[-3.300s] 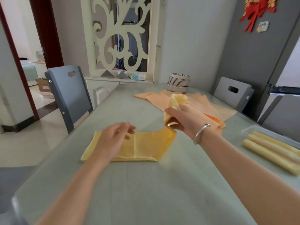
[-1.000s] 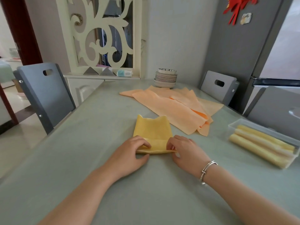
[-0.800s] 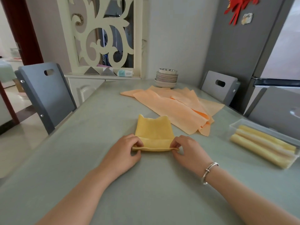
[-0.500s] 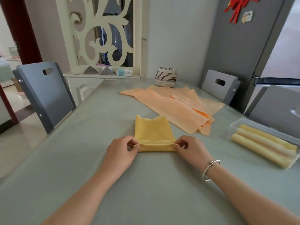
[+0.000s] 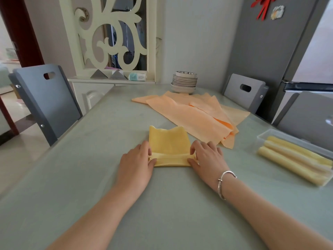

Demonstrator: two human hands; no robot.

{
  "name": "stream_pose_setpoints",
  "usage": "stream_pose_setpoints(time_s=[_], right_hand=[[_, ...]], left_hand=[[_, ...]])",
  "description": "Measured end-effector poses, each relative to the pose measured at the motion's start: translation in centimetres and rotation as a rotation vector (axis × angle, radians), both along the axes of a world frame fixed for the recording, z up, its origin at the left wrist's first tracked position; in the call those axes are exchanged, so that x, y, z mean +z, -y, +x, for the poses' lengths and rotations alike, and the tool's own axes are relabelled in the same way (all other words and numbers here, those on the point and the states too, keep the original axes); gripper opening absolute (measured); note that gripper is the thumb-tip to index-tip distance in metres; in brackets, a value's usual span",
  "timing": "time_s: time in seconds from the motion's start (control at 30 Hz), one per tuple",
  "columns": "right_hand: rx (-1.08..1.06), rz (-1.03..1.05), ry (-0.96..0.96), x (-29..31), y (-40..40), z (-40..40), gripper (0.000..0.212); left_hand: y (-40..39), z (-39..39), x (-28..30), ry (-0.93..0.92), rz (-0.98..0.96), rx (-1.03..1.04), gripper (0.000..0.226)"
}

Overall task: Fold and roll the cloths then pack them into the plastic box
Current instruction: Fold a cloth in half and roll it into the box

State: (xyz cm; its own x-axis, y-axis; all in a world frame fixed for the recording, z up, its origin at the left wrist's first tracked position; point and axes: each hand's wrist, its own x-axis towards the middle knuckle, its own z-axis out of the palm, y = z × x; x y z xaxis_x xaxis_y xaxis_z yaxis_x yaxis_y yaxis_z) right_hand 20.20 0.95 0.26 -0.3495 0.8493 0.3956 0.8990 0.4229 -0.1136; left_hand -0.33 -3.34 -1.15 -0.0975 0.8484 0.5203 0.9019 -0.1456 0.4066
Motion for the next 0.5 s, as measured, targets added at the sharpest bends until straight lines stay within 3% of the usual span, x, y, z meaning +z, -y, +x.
stream_pose_setpoints(time_s=[0.1,0.2,0.3,0.37,0.5], right_hand=[[0.053,0.228,0.161,-0.2,-0.1,-0.1,0.034],[0.153,0.277,0.26,-0.1,-0.1,-0.2,0.039],[0.204,0.218,0.247,0.1,0.1,0.1,0.032],[0.233,0.095,0.163,0.2,0.4,0.8,0.015],[0.218,-0.084,0.015,0.6,0.6,1.7,0.024]], left_hand=[[0.0,0.0,0.2,-0.177,0.071,-0.024,0.019],[-0.2,-0.1,0.2,-0.256,0.092,-0.08,0.029],[-0.1,-0.3,0.1,-0.275,0.103,-0.1,0.026],[0.2,-0.4,0.2,-0.236,0.076,-0.104,0.015],[0.8,-0.6,0.5,-0.141,-0.029,-0.045,0.019]])
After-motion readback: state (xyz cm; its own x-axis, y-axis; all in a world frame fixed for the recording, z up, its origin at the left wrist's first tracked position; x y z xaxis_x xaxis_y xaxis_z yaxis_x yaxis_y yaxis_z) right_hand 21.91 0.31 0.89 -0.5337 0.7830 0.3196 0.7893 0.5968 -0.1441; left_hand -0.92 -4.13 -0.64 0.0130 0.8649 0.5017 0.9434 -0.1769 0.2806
